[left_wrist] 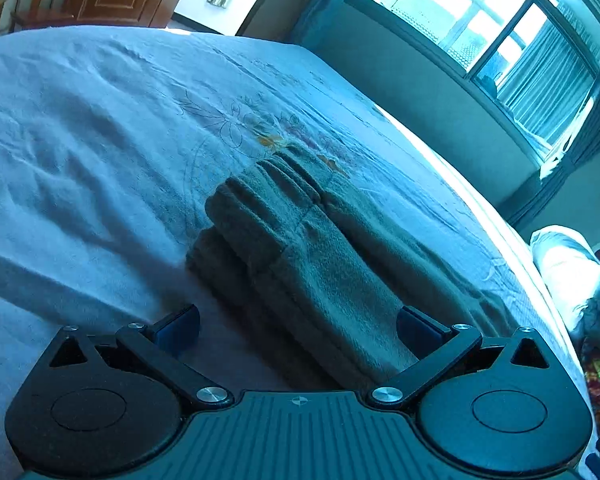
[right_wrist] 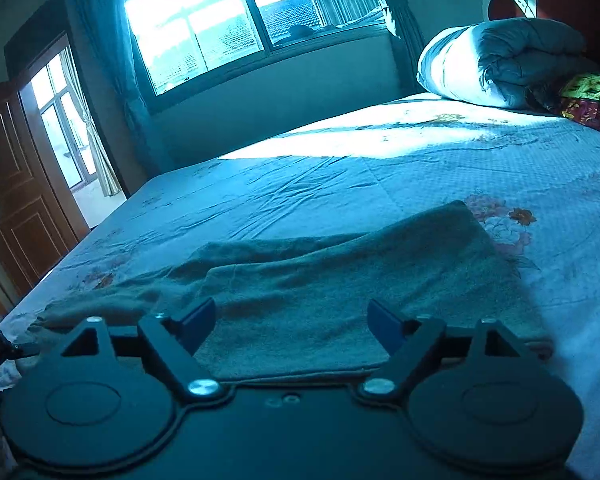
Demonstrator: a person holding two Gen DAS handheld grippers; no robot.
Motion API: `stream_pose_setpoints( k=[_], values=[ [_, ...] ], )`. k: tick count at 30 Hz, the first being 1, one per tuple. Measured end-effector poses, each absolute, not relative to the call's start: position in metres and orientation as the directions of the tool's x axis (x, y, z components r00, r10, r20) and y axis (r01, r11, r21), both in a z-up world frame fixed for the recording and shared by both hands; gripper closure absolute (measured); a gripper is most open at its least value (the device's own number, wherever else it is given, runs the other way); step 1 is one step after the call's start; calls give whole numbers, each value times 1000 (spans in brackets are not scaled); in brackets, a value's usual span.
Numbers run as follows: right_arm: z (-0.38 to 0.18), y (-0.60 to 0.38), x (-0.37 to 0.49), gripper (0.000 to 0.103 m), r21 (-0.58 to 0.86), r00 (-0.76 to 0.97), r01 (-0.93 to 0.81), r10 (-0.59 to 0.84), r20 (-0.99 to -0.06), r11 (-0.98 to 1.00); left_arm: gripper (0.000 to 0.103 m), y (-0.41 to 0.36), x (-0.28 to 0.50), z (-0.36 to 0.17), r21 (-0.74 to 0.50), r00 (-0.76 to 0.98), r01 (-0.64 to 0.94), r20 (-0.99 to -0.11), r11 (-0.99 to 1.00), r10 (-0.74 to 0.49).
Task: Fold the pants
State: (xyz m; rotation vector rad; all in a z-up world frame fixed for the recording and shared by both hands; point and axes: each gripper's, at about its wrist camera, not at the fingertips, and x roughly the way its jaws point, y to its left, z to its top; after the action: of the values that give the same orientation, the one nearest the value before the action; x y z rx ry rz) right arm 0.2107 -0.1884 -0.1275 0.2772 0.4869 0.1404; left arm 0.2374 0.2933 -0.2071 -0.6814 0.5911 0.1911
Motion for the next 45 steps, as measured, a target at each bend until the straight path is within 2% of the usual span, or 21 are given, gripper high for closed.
stream_pose_setpoints(
  k=[5,6,7,8,9,11,14,16,18,20,21,22,24,25,30,35,40,42,43,44,45],
  values=[
    [-135,-165,224,24,261,852,-64,190,-489,963,1,318,258,-223,-633,857,-302,-508,713,-89],
    [-137,-160,226,25,250,849,-65,185,-496,966,6,320,261,-224,-631,857,-299,-508,716,-90],
    [-138,-155,227,24,243,848,-67,183,-498,968,44,321,261,-224,-603,846,-318,-529,732,-67],
    [-139,-151,228,24,241,843,-76,191,-503,968,59,324,260,-226,-607,844,-311,-530,731,-81],
    [-140,-147,227,25,236,840,-85,197,-505,968,60,327,257,-230,-643,857,-295,-505,707,-101],
    [-140,-138,225,24,209,841,-98,193,-505,973,62,326,249,-230,-622,869,-266,-486,736,-96],
    [-145,-122,227,24,164,827,-129,197,-527,978,62,319,247,-224,-580,872,-260,-485,772,-71],
    [-161,-101,237,16,24,773,-178,155,-615,984,62,317,246,-219,-567,874,-257,-481,783,-62],
    [-172,-87,237,11,-88,785,-208,113,-610,974,62,314,246,-213,-546,873,-251,-484,800,-56],
    [-172,-85,237,10,-90,784,-211,113,-611,973,62,309,241,-202,-512,876,-241,-480,825,-42],
    [-166,-88,235,14,-78,794,-200,115,-597,977,62,307,239,-195,-497,879,-234,-476,836,-37],
    [-155,-96,225,17,-48,835,-168,117,-537,985,62,303,236,-187,-478,882,-228,-471,848,-29],
    [-139,-116,209,13,46,885,-158,162,-436,986,62,294,235,-172,-437,888,-207,-459,875,-19],
    [-135,-127,205,13,89,893,-149,172,-417,985,62,285,232,-158,-415,896,-189,-443,890,-16],
    [-128,-204,206,13,290,908,48,80,-411,956,63,233,235,-107,-326,937,-89,-348,941,-32],
    [-125,-278,202,13,406,911,164,21,-413,899,63,140,256,-60,-209,956,45,-275,977,-102],
    [-130,-349,187,13,490,913,250,-35,-407,835,63,26,279,-40,-148,932,218,-263,965,-251],
    [-135,-372,181,13,524,909,283,-51,-413,803,62,-24,284,-45,-150,890,311,-300,938,-343],
    [-139,-385,180,13,545,908,296,-53,-416,784,51,-50,289,-52,-154,855,349,-351,924,-381],
    [-143,-395,179,13,561,907,306,-56,-417,769,23,-72,292,-62,-161,822,371,-402,915,-404],
    [-146,-404,177,13,577,906,319,-64,-418,752,8,-90,289,-75,-166,812,363,-427,917,-399]
  ],
)
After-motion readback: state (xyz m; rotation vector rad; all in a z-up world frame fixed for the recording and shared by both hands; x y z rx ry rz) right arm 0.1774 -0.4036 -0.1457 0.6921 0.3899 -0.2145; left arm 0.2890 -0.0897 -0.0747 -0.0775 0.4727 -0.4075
